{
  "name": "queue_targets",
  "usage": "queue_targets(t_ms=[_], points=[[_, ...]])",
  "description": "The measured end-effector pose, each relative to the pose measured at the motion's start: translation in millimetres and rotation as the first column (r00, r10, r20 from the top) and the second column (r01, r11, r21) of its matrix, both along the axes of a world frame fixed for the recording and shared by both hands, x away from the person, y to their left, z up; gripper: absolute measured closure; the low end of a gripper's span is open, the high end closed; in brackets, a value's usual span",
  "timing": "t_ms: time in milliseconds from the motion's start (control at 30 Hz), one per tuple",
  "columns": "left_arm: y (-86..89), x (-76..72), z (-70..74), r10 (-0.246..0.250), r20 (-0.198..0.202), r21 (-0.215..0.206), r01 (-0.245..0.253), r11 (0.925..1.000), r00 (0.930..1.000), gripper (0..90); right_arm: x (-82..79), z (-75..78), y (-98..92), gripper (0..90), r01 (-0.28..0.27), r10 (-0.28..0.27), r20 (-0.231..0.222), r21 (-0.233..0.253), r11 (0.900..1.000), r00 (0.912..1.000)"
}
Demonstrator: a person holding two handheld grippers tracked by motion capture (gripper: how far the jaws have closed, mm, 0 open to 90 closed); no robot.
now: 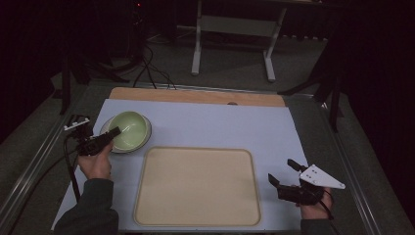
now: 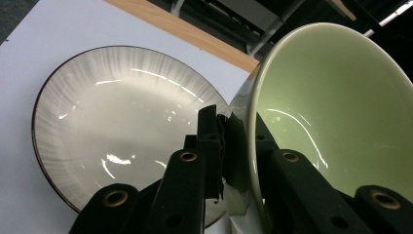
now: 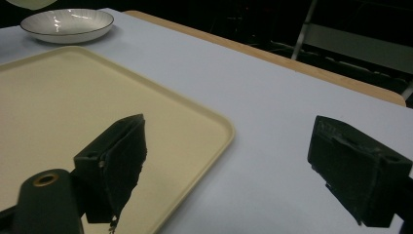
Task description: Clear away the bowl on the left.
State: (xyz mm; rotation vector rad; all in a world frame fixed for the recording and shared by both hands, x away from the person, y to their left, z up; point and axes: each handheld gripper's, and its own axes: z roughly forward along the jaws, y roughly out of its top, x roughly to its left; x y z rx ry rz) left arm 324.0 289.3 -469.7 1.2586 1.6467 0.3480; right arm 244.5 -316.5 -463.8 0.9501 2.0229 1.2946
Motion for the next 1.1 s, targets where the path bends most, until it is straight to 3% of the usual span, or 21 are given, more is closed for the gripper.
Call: queue_targets(t_ms=[1100], points=[[-22.1,-17.5,19.5,-0.078,0.067,-0.037,0.08,0.9961,0.9947,82.3,-1.1,0.7,-0.2,13.7,-0.008,0.008,0.008,-0.009,1.0,0.9999]])
